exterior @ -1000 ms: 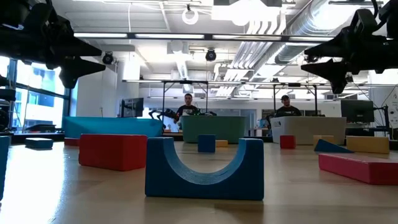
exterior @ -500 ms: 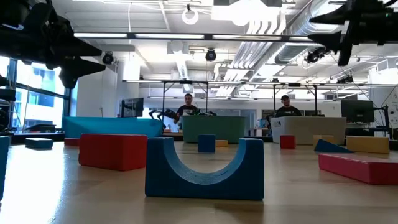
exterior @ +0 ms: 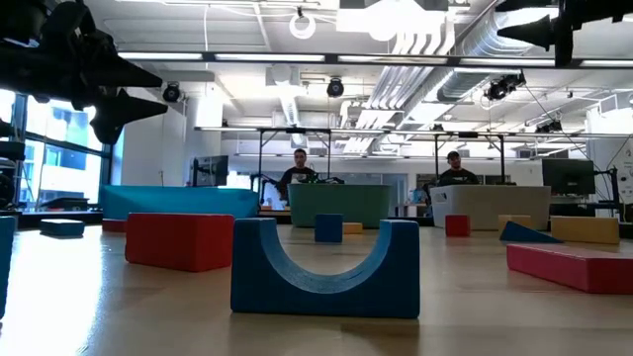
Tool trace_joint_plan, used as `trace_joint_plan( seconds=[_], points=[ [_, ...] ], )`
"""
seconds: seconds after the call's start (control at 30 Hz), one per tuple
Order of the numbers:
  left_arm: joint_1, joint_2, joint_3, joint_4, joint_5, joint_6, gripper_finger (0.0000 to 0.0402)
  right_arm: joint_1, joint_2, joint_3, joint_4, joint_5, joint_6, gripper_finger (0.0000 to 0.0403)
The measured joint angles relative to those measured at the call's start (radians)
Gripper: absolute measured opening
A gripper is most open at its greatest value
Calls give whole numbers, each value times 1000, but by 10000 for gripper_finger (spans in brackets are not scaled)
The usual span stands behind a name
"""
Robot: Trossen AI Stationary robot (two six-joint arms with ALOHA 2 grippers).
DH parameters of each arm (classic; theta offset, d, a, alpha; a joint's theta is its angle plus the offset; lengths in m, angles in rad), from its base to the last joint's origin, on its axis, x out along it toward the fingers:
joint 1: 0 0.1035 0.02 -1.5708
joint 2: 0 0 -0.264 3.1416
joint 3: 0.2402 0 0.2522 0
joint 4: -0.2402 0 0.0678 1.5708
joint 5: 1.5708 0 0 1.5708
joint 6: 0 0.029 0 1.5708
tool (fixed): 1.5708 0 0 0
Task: Sort & place blocks by color
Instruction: Put the yellow block into the gray bin
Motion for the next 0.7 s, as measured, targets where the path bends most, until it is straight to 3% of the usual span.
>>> trace_joint_plan(
  seconds=[0.4, 0.7],
  points=[
    [0, 0, 0, 0, 0, 0, 216, 0, 254, 233, -586, -59, 235, 189],
    [0, 0, 0, 0, 0, -53, 216, 0, 383, 247, -699, -241, 278, 189]
  ],
)
